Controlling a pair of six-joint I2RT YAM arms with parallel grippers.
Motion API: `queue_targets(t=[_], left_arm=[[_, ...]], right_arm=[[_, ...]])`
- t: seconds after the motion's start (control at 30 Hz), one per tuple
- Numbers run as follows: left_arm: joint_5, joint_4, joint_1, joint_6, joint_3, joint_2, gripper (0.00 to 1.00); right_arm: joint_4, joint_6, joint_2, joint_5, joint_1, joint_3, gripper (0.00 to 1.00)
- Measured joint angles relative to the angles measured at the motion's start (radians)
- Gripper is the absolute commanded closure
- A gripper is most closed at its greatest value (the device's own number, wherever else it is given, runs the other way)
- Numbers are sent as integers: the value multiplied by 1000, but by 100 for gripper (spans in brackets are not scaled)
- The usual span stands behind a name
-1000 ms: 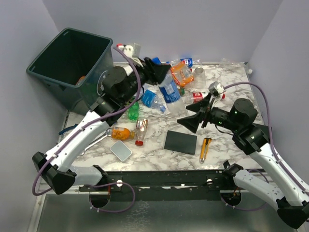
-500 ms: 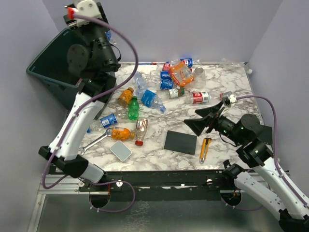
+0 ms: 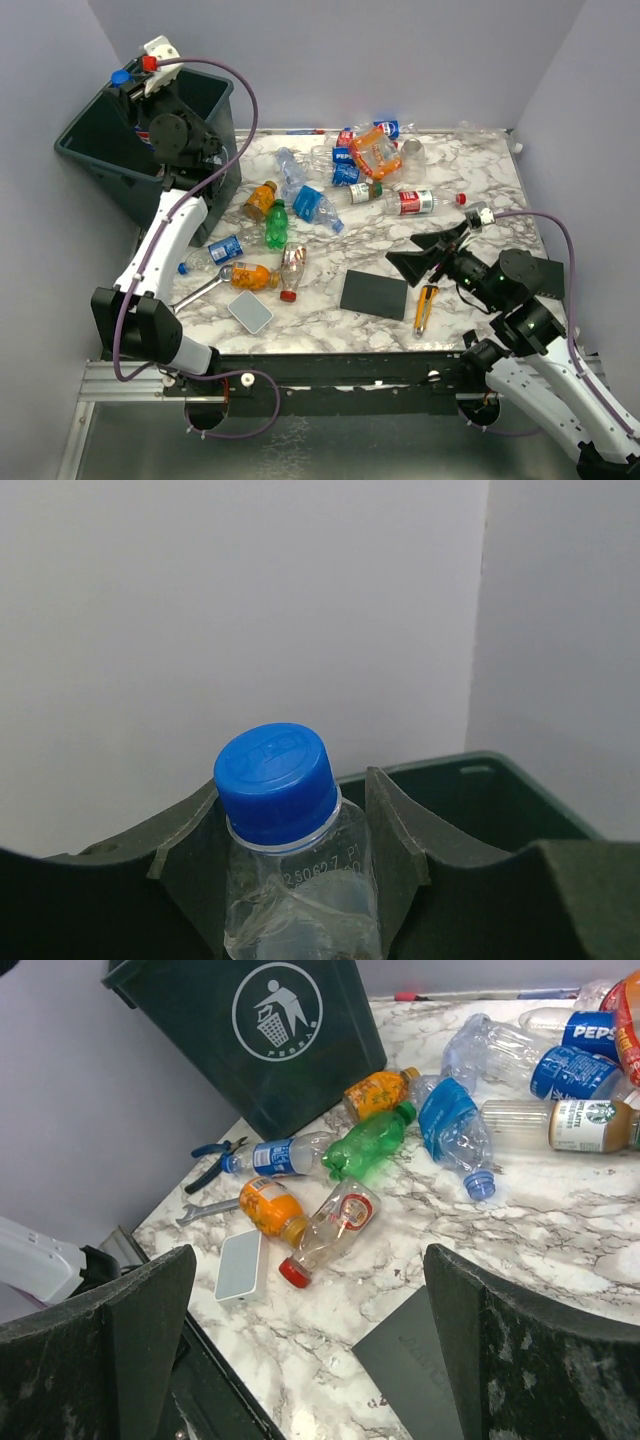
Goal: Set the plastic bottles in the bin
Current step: Place the plastic bottle in the trash bin, then pick up the plastic bottle at the center of the board.
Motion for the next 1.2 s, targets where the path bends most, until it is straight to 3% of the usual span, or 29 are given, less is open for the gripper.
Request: queue_targets(t=[0.23, 0.37, 0.43, 0.57, 0.63, 0.73, 0.93, 1.07, 1.2], left_arm=[[-14, -100, -6, -82, -14, 15, 100], [-37, -215, -6, -209, -80, -46, 86], [-49, -274, -5, -275, -169, -103, 72], [-56, -374, -3, -375, -297, -166, 33], [-54, -428, -3, -402, -312, -172, 3], [-43, -487, -4, -436, -295, -173, 1], [11, -585, -45, -487, -85, -184, 1], [67, -613, -161, -526, -6, -242, 1], [206, -674, -325, -624, -30, -326, 1]], right_arm=[[0, 8, 4, 15, 0, -6, 0], [-1, 21, 29, 49, 0, -6, 0], [-4, 29, 51, 71, 0, -4, 0], [-38, 44, 114, 124, 2, 32, 0], [-60, 51, 153, 157, 4, 68, 0], [-77, 62, 188, 210, 4, 108, 0], [-121, 74, 270, 312, 4, 209, 0], [-169, 74, 336, 396, 4, 275, 0], [-207, 94, 402, 477, -15, 301, 0]])
